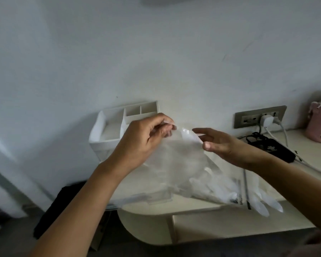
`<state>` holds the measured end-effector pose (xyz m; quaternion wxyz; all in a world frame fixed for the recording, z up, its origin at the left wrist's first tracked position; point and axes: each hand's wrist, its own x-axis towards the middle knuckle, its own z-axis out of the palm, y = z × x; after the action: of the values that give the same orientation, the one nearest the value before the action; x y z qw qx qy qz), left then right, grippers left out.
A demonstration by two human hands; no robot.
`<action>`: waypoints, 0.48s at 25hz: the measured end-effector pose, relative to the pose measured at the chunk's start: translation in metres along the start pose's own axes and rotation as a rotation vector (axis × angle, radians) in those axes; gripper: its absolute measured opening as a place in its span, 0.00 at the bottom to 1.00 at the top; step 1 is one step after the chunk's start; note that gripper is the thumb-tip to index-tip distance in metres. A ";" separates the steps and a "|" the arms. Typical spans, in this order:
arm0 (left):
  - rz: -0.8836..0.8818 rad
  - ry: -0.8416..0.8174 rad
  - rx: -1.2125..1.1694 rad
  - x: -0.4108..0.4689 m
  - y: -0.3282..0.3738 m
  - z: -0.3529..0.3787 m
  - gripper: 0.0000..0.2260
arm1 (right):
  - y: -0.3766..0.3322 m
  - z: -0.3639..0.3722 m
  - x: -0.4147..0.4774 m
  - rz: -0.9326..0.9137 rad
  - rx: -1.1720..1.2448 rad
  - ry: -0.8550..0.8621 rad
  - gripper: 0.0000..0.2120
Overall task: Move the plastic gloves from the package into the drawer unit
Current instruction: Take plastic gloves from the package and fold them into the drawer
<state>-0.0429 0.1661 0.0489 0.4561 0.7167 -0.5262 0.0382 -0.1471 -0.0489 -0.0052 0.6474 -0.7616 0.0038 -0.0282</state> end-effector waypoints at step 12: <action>-0.434 0.409 0.093 -0.060 -0.087 -0.056 0.09 | -0.015 0.097 0.048 0.078 -0.003 0.161 0.05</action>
<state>0.0230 0.2509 -0.0044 0.5167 0.8100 -0.2558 0.1073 -0.0954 0.0472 -0.0038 0.6443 -0.7573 0.0855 -0.0639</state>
